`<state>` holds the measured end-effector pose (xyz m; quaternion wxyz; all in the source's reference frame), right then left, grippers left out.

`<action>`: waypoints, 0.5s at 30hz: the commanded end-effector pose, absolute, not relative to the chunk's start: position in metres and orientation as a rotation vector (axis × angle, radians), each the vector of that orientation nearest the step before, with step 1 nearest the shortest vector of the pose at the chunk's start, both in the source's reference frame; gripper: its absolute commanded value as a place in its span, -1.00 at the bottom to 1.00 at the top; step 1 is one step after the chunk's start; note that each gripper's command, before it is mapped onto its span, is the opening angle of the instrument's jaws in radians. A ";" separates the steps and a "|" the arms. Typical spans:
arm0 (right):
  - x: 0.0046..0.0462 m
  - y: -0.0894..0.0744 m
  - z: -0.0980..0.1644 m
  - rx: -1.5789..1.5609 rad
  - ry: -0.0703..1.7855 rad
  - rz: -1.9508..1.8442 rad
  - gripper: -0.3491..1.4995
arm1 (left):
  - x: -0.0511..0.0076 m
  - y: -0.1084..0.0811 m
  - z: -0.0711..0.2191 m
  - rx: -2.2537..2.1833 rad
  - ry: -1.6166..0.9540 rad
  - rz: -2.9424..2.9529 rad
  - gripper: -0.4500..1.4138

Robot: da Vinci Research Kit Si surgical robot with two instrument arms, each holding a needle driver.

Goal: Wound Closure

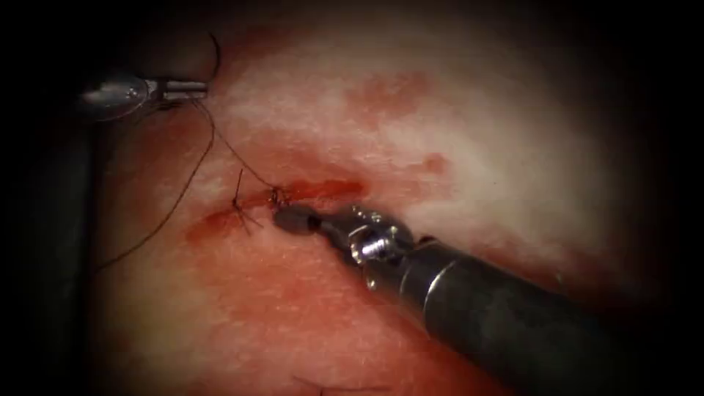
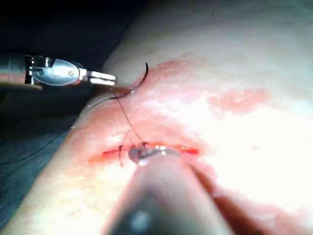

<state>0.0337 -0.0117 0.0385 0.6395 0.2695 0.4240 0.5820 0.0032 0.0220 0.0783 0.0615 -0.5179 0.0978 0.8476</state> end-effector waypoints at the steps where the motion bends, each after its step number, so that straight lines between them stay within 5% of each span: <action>1: 0.0343 -0.012 0.038 0.614 0.977 1.322 -1.00 | 0.0030 0.023 0.079 -1.563 0.304 2.558 -1.00; 15: 0.0332 -0.014 0.038 0.607 1.022 1.292 -1.00 | 0.0046 0.026 0.081 -1.507 0.347 2.540 -1.00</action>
